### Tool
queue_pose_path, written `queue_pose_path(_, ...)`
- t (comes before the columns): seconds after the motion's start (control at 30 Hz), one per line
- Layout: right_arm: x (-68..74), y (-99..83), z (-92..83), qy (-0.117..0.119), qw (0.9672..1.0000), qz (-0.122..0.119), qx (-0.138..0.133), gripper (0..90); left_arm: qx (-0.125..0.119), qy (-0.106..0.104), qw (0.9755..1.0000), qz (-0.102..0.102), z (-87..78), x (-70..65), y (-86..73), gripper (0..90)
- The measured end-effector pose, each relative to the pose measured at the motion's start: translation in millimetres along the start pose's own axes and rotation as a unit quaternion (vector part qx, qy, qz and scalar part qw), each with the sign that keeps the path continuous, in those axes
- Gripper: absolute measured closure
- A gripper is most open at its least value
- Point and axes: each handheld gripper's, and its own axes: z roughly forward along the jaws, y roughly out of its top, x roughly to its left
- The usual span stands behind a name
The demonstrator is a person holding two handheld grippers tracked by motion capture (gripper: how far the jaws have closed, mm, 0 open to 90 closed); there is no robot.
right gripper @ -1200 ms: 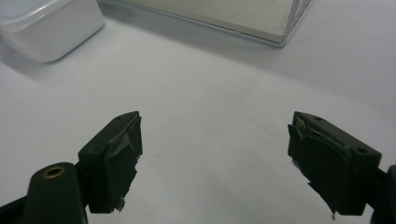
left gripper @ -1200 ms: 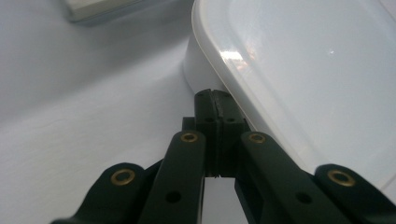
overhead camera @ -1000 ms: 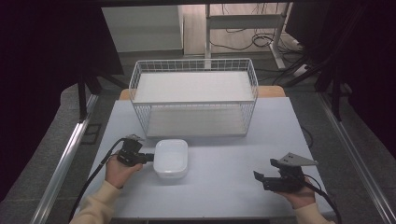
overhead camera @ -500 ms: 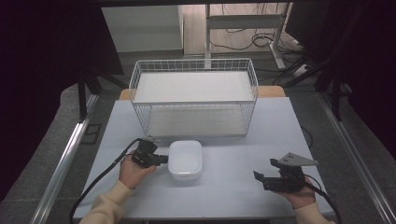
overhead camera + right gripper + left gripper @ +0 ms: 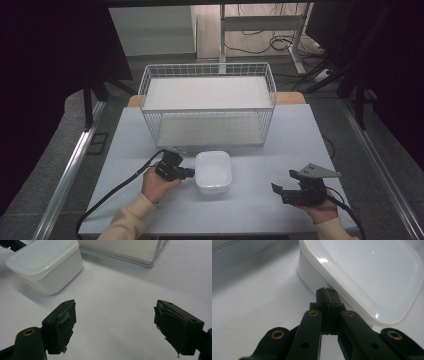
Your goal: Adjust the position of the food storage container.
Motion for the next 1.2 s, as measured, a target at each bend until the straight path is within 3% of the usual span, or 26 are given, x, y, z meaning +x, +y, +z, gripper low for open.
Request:
queue_pose_path(0.13,-0.1,0.0,0.1,0.001,1.0000,0.000,0.000,17.2,-0.005,-0.011,0.9999,-0.001,4.5,-5.7,2.7,90.0)
queue_pose_path(0.53,0.3,0.7,0.0,0.002,1.0000,0.000,-0.002,17.2,-0.007,-0.005,1.0000,0.002,5.6,-7.8,5.1,90.0)
queue_pose_path(0.63,0.0,2.8,-2.1,0.001,1.0000,0.006,-0.006,17.2,-0.029,0.005,0.9996,-0.001,-7.4,-10.3,5.0,90.0)
queue_pose_path(0.77,8.5,15.4,-3.7,-0.004,0.9998,-0.017,-0.012,17.2,-0.071,0.020,0.9973,-0.006,-28.8,-18.8,4.8,89.1)
queue_pose_path(0.83,13.3,23.3,-3.2,-0.004,0.9995,-0.028,-0.016,17.2,-0.080,0.027,0.9964,-0.010,-39.2,-23.2,3.4,77.7)
queue_pose_path(0.93,18.6,36.3,-1.1,0.007,0.9992,-0.035,-0.017,17.2,-0.093,0.040,0.9948,-0.013,-52.6,-29.5,-1.2,51.3)
queue_pose_path(1.07,21.6,50.2,2.5,0.021,0.9991,-0.034,-0.016,17.2,-0.119,0.051,0.9913,-0.024,-68.6,-34.9,-9.5,34.5)
queue_pose_path(1.2,23.4,63.9,8.4,0.036,0.9989,-0.027,-0.014,17.5,-0.137,0.028,0.9896,-0.035,-76.0,-37.4,-12.5,29.6)
